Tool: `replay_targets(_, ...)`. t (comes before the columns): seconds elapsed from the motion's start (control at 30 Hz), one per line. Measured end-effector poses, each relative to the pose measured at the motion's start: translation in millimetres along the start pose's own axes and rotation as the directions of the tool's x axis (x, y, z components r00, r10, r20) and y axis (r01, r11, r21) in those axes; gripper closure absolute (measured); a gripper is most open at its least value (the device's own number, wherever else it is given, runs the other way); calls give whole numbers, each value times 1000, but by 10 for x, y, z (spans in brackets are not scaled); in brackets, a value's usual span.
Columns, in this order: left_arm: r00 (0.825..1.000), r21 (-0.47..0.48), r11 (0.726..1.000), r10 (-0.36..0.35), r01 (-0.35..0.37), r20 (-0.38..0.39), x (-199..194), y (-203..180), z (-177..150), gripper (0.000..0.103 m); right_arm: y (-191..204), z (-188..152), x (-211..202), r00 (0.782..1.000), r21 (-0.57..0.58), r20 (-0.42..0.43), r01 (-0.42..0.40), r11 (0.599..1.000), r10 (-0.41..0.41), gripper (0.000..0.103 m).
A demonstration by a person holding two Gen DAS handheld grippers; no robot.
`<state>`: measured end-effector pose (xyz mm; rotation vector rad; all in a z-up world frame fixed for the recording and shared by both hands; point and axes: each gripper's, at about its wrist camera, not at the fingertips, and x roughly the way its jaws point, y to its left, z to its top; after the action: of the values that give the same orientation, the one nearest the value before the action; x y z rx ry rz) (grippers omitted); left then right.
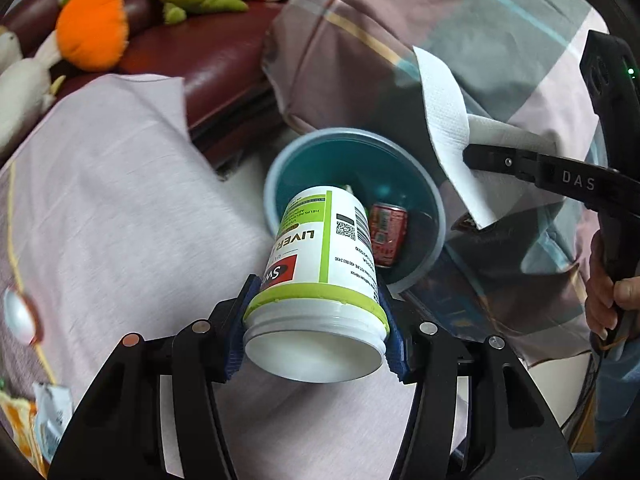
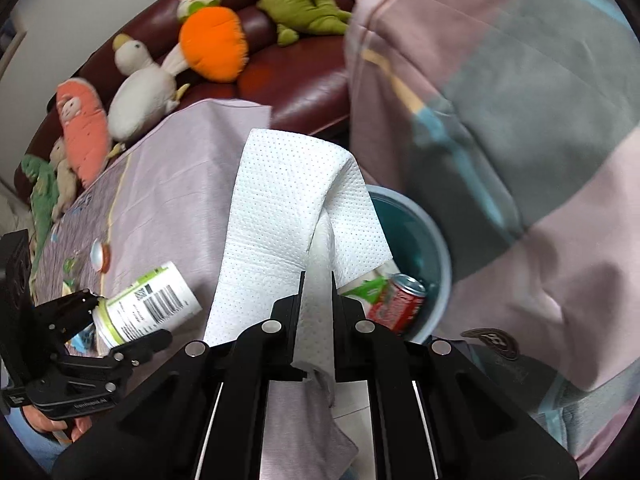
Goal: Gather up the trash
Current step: 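Carry the bottle and towel to the teal bin and open the left tool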
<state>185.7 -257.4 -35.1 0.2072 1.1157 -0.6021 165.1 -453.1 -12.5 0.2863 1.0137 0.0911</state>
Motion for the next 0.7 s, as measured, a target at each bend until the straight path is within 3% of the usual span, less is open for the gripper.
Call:
replay_targets(0.47, 997, 26, 999, -27, 29, -74, 582, -226, 282, 45, -353, 84, 186, 999, 36, -33, 22, 999, -21, 96)
replay_targets(0.6, 998, 22, 1000, -11, 12, -60, 615, -221, 321, 16, -378, 104, 239, 999, 33, -45, 30, 999, -28, 96)
replay_targets(0.7, 999, 22, 1000, 5, -4, -47, 593, -192, 331, 15, -385, 117, 275, 998, 30, -53, 34, 999, -32, 96)
